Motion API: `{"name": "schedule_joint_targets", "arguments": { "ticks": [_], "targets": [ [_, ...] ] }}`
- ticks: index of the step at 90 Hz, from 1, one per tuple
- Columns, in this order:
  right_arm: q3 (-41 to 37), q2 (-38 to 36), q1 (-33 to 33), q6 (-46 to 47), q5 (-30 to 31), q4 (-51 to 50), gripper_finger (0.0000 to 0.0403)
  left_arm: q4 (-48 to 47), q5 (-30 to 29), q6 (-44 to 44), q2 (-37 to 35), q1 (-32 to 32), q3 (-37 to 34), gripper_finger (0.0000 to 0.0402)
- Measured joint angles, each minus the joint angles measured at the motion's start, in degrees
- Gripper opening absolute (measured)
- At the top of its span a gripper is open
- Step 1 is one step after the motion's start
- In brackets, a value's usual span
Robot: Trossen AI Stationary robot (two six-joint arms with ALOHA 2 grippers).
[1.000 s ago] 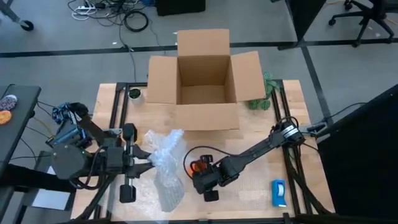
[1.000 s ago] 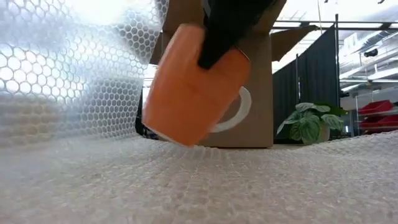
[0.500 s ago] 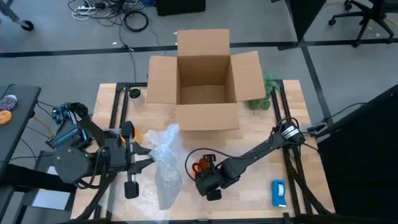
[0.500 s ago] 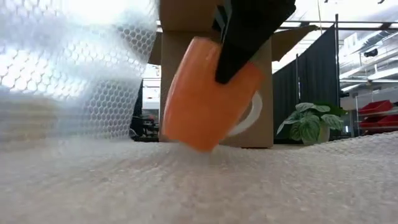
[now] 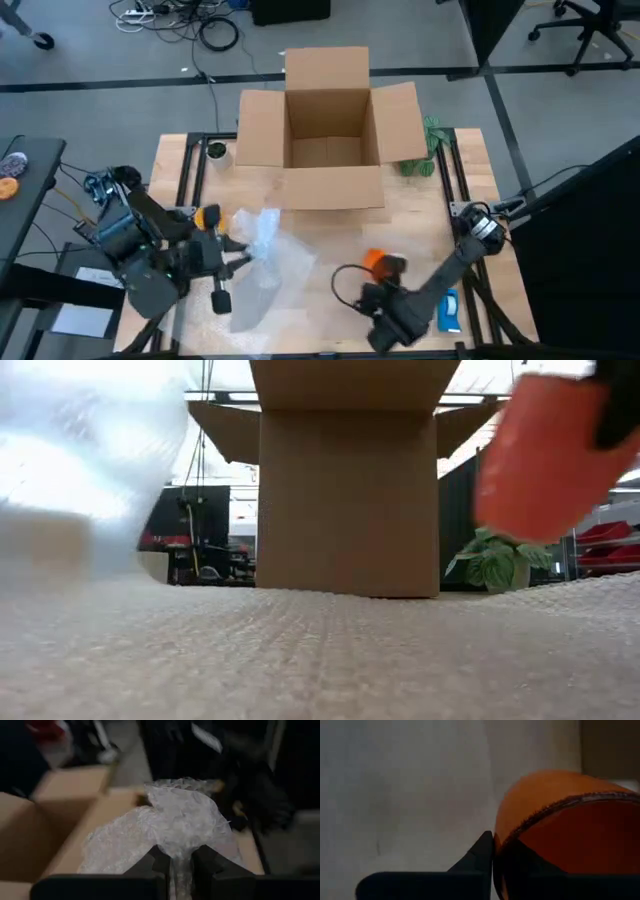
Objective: Wrap mug
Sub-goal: Wrap the orange mug with the bubble wrap
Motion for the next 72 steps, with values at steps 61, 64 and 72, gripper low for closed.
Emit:
{"name": "schedule_joint_targets", "arguments": {
  "ticks": [61, 64, 72],
  "targets": [
    [-9.5, 8.3, 2.4, 25.1, 1.8, 5.1, 0.0, 28.1, 19.0, -2.9, 0.1, 12.1, -33.3, 0.0021],
    [-9.3, 8.8, 2.2, 26.0, 2.1, 4.7, 0.0, 28.2, 19.1, -2.9, 0.1, 12.5, -33.5, 0.0021],
    [-8.6, 9.0, 2.2, 28.1, 3.0, 4.4, 0.0, 28.3, 19.0, -2.9, 0.1, 12.8, -33.6, 0.0021]
  ]
}}
